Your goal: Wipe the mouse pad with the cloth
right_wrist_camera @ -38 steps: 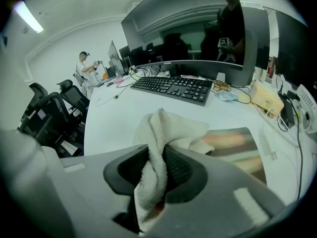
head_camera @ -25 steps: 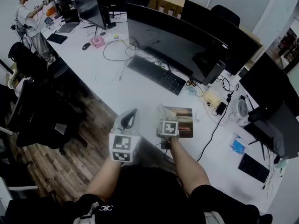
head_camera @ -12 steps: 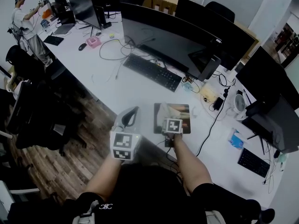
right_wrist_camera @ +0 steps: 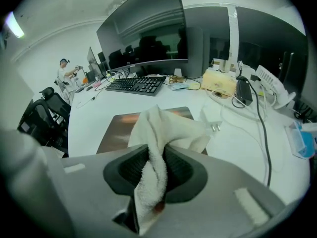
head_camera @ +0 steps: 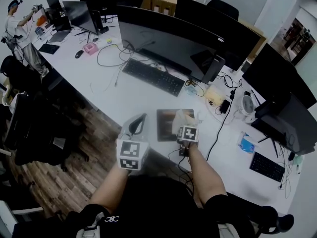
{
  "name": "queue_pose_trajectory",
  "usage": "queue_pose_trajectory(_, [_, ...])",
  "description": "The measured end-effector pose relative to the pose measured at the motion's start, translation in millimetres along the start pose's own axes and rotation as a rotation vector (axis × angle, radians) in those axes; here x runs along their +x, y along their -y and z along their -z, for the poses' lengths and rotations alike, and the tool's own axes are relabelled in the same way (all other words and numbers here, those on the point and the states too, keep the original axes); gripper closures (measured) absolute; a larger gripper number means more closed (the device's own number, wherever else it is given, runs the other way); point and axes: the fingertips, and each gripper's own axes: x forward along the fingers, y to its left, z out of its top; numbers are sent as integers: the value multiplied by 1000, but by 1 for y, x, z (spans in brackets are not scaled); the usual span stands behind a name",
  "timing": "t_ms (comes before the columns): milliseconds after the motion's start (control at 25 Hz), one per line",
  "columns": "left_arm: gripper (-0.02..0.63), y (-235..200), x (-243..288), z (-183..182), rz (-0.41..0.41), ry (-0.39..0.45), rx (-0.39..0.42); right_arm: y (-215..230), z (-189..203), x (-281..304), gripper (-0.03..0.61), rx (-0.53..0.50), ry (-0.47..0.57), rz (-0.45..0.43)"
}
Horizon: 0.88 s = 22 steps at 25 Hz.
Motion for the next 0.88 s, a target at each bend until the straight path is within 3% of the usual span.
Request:
queue_pose_trajectory(280, [615,11,10,-2,34,1,6,44,4,-11,494,36,9,102])
queue_pose_trajectory(600, [615,21,20,-3,75,5,9,42,-10,-29,494,46,113,69])
queue_pose_trajectory(880, [615,28,26,-6,104,16,12,35,-43,-70,494,41,277,51])
